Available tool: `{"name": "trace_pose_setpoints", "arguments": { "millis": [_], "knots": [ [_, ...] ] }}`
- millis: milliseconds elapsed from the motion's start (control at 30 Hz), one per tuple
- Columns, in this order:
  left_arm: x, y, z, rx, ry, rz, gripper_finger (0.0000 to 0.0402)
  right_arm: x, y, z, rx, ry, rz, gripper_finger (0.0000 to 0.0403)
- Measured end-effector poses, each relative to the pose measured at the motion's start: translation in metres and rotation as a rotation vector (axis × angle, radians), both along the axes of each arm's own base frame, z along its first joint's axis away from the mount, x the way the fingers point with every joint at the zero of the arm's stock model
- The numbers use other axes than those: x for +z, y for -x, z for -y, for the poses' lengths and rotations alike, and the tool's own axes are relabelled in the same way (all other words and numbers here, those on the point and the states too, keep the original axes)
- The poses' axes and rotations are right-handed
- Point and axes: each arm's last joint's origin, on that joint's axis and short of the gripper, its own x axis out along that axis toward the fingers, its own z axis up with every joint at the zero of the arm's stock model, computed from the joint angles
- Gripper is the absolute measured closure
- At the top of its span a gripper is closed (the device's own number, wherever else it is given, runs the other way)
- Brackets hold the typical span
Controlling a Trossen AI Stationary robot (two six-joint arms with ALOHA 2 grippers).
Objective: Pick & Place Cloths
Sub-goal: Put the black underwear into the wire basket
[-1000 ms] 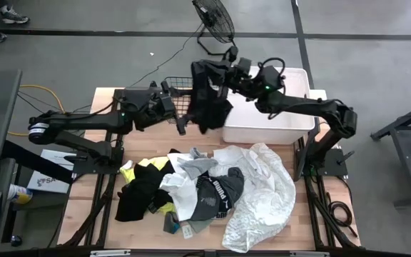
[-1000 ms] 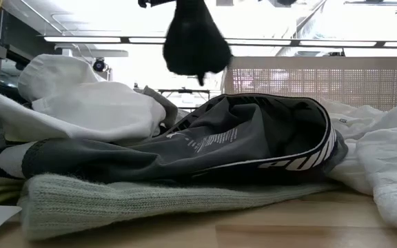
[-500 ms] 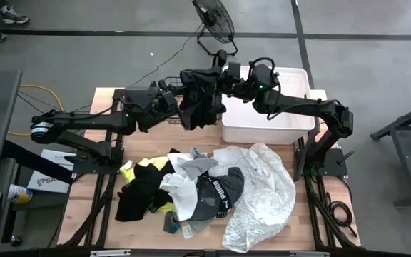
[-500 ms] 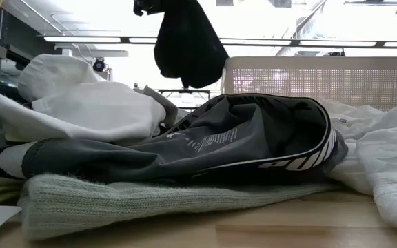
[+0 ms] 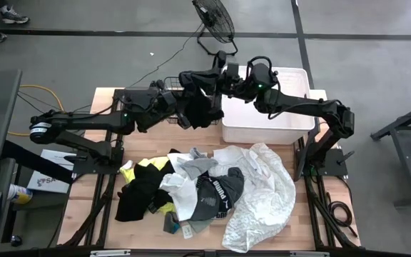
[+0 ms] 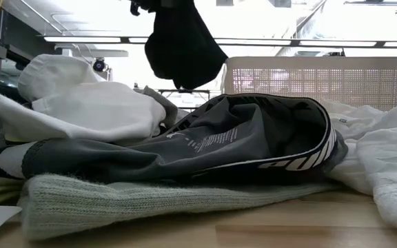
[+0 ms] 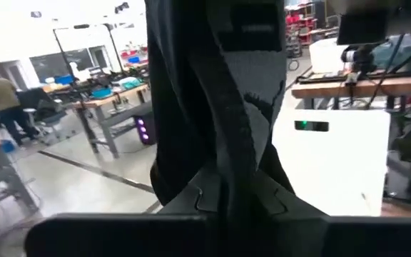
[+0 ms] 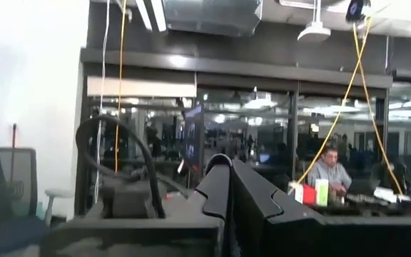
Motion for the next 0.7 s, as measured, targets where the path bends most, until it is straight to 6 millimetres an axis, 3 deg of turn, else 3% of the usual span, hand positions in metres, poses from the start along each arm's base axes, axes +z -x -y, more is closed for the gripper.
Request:
{"name": "trace_pose_setpoints", "arguments": {
  "millis": [300,533,700],
  "knots": [
    [0.004,0.015,0.001,0.035,-0.028,-0.072,0.0396,0.002,0.019,0.004,-0.146,-0.045,-0.191,0.0385],
    [-0.002,0.018,-0.002,0.127,-0.105,-0.225,0.0397,0.008,0.06,0.0,-0.312,-0.155,-0.424,0.0271],
    [-0.004,0.023,-0.022,0.2,-0.141,-0.281,0.0398,0.011,0.09,-0.007,-0.393,-0.181,-0.554,0.0197]
  ]
}}
